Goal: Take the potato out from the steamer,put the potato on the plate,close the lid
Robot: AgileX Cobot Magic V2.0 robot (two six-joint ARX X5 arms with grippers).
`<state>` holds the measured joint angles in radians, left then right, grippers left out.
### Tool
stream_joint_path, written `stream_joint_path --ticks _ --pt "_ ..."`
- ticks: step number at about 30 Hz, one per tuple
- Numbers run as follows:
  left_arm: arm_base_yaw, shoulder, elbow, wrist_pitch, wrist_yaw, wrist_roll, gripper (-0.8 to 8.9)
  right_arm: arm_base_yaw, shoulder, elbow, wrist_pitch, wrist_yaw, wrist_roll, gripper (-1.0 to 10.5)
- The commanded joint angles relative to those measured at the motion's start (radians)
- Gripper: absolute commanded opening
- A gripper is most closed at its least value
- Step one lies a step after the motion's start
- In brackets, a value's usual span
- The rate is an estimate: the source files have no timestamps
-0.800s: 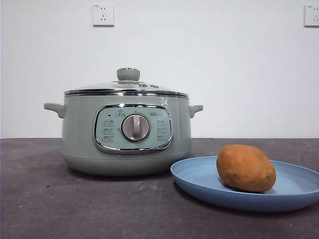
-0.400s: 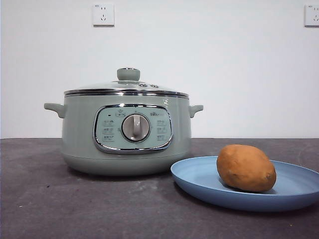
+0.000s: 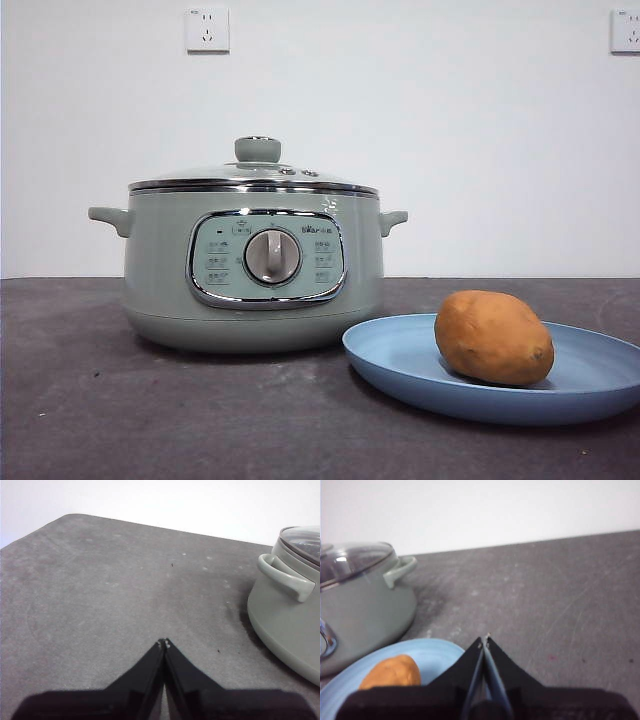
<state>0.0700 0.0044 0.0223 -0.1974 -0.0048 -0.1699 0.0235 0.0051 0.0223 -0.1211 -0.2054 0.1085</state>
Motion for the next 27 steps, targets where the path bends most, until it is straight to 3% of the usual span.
stream_joint_path --ticks 1,5,8,27 --pt "0.003 -0.003 -0.011 -0.01 0.008 -0.011 -0.04 -0.003 -0.004 -0.014 -0.033 0.005 0.005 0.0" --pt "0.003 -0.003 -0.011 -0.01 0.008 -0.011 -0.04 -0.002 -0.004 -0.014 -0.05 0.003 0.007 0.0" --pt "0.003 -0.003 -0.011 -0.01 0.008 -0.011 -0.04 -0.002 -0.004 -0.014 -0.045 0.003 0.051 0.0" --pt "0.003 -0.003 -0.011 -0.01 0.009 -0.011 -0.04 -0.002 0.008 -0.014 -0.045 0.003 0.05 0.0"
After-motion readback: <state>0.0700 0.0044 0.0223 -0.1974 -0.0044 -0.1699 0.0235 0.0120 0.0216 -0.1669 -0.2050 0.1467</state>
